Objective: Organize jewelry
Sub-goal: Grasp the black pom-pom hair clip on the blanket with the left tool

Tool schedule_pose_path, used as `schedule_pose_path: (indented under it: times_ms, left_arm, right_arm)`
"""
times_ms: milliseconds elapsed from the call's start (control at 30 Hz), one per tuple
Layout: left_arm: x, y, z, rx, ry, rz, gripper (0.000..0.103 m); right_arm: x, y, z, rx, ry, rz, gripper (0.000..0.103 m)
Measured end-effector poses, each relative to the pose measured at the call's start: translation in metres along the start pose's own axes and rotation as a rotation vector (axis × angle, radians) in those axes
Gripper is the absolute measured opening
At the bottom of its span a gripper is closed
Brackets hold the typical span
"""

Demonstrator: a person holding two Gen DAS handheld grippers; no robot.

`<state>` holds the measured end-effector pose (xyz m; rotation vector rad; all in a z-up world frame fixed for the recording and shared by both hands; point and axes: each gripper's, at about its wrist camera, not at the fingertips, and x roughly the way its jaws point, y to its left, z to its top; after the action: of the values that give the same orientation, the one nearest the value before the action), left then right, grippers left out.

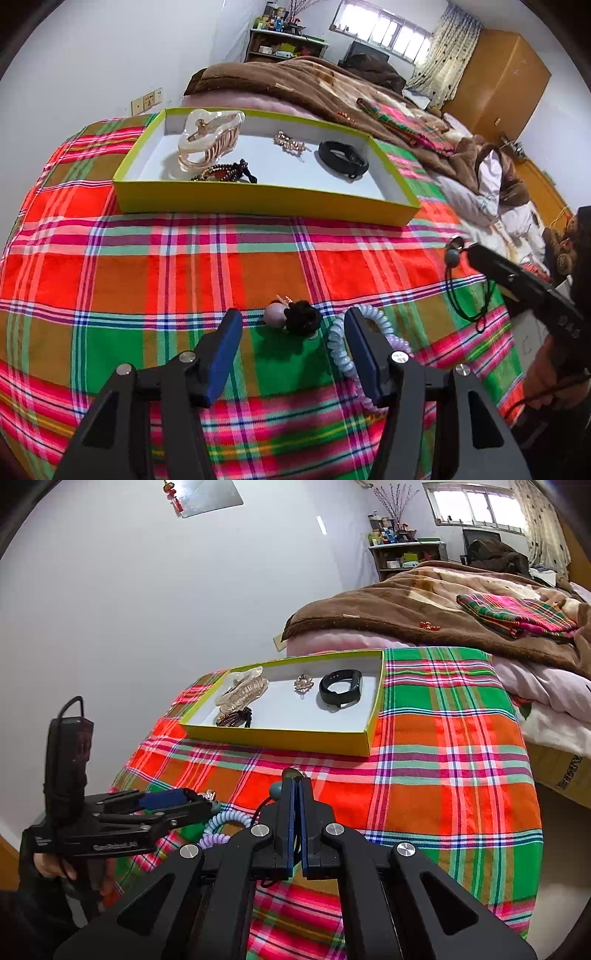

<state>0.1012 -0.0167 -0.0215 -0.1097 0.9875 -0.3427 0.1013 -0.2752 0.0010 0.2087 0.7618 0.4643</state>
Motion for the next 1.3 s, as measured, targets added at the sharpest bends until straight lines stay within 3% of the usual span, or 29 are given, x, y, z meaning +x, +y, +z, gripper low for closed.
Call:
schedule_pose_path:
  times_ms: [333,533,1300]
  left_arm:
    - [0.005,-0.002,0.001,0.013,-0.003,0.053,0.058]
    - [0.006,-0.002,0.001,0.024,-0.003,0.082,0.037]
    - [-0.006,-0.007,0.0,0.066,-0.038,0.095,0.034]
  right_arm:
    - [0.001,0.001,0.0,0.003,-0.008,0.022,0.002]
    - [0.002,0.001,-0.001,0.003,-0.007,0.023,0.002]
    - [0.001,0.004,-0.001,0.006,-0.009,0.018,0.002]
